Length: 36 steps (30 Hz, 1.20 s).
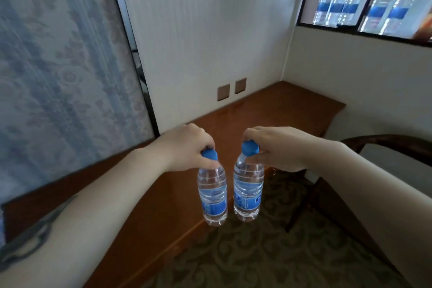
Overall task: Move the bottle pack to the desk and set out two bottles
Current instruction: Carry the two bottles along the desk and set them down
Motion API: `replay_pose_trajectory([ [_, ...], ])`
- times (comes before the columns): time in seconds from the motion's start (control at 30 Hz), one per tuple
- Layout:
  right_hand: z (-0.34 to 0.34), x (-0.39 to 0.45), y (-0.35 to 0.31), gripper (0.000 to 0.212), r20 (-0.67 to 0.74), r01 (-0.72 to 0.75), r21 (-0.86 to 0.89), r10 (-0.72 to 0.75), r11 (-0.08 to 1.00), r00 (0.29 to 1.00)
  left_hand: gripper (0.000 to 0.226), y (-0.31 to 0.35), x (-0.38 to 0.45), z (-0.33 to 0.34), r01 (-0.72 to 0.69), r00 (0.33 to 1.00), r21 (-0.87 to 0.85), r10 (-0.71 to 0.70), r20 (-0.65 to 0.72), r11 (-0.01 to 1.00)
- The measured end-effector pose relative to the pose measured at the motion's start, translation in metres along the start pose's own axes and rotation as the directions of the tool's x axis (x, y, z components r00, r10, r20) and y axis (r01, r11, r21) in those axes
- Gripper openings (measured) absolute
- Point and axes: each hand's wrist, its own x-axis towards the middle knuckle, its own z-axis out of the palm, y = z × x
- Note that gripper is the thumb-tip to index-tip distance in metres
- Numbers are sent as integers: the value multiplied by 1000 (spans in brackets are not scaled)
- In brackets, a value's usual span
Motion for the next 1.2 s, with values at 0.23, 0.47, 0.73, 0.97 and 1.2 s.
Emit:
replay_pose_trajectory([
  [0.23, 3, 37, 52, 35, 20, 7, -14, -7, 1000, 1000, 36, -31, 61, 13, 6, 999, 56, -8, 33, 998],
  [0.47, 8, 88, 100, 33, 53, 98, -5, -97, 995, 994, 33, -52, 98, 21, 158, 987, 17, -158, 26, 987],
  [0.73, 12, 157, 157, 28, 77, 322, -5, -321, 947, 944, 38, -65, 140, 24, 394, 918, 37, -395, 20, 918],
  [0.97, 3, 218, 197, 30, 48, 468, -21, -466, 884, 883, 32, -76, 181, 30, 534, 845, 47, -533, -36, 844],
  [1.2, 11, 280, 216, 34, 95, 475, 4, -473, 880, 876, 36, -120, 217, 48, 591, 807, 10, -590, -22, 807],
])
